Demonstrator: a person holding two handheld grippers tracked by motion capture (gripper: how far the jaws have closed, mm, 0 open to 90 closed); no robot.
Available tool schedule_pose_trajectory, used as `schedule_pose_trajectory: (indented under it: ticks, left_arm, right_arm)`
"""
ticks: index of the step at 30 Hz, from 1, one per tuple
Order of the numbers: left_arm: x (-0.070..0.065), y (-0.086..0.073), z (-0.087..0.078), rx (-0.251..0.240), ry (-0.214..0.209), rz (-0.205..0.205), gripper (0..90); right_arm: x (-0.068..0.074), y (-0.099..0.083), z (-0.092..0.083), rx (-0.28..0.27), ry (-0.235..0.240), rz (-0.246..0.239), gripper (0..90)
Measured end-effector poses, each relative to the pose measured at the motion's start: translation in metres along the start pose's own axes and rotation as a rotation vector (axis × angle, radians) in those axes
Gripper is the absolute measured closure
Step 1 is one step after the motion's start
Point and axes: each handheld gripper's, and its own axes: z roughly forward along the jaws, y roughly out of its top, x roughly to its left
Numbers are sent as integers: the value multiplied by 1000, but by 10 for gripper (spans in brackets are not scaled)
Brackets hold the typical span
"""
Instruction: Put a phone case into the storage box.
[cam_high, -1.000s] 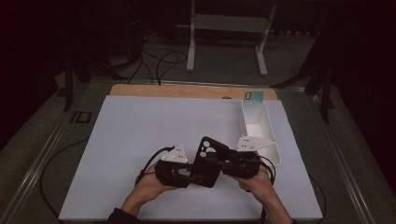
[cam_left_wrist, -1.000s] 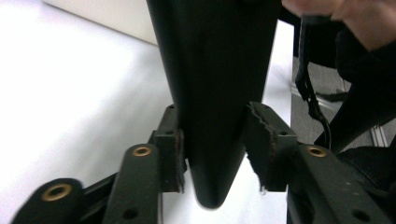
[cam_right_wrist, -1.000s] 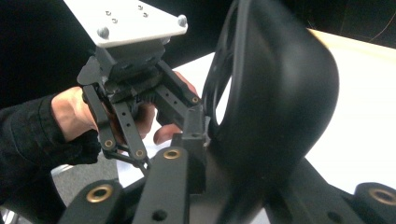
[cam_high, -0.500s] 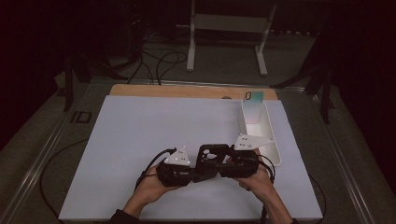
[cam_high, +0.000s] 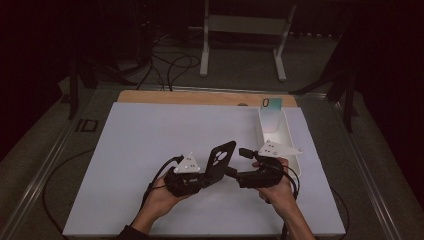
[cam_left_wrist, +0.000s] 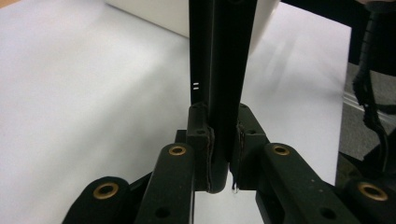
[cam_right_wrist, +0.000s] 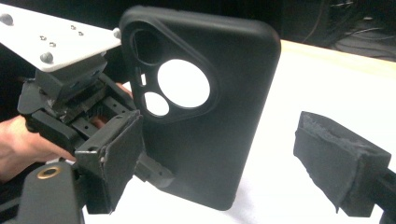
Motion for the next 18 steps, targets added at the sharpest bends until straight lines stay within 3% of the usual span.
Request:
schedule_pose_trajectory:
  ticks: [18]
  left_arm:
    - [-5, 1, 5, 19, 59, -15, 804]
  right_arm:
    - [16, 12, 18, -43, -90, 24, 142]
